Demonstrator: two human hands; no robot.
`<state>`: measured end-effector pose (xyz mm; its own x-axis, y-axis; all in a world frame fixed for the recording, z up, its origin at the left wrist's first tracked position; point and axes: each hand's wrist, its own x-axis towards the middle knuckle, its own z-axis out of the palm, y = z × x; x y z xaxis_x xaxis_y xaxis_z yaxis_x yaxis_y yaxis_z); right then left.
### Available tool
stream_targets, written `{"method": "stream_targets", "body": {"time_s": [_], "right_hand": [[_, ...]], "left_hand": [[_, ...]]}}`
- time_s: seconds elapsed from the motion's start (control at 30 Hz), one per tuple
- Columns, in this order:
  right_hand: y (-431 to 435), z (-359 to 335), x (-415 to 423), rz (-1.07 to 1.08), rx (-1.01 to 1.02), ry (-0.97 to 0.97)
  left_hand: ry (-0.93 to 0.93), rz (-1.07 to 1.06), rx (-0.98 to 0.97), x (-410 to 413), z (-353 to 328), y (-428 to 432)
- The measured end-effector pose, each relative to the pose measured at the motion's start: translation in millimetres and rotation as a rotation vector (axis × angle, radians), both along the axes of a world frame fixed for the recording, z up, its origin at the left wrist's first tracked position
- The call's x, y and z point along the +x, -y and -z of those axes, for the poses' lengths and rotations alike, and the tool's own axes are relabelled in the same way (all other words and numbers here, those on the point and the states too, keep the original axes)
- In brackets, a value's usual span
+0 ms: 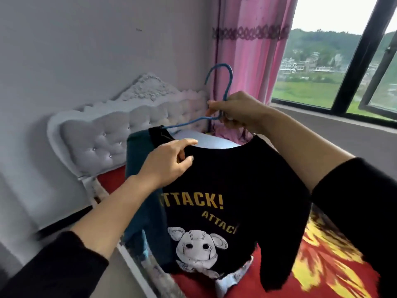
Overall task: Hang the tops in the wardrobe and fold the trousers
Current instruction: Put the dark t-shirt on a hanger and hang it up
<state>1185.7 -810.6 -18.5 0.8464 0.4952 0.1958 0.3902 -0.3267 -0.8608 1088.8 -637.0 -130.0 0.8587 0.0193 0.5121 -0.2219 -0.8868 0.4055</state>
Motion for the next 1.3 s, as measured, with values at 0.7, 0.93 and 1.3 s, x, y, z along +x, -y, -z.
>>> {"method": "stream_targets", "body": {"time_s": [0.7, 0.93, 1.3], "right_hand": [[-386.9, 7.8, -194.8, -0.522, -0.062, -0.065], [-489.1, 6.5, -241.5, -0.656, -0.041, -0.056], [-637.2, -13.5, -280.2, -0.717, 0.066, -0.087]], "left_hand": [[-0.273, -0.02, -0.541, -226.3, 20.6, -255.6], [-0.378, -0.169, -0.522, -298.3, 19.3, -355.7], [-0.067, -0.717, -0.638, -327.6, -0.7, -549.2]]}}
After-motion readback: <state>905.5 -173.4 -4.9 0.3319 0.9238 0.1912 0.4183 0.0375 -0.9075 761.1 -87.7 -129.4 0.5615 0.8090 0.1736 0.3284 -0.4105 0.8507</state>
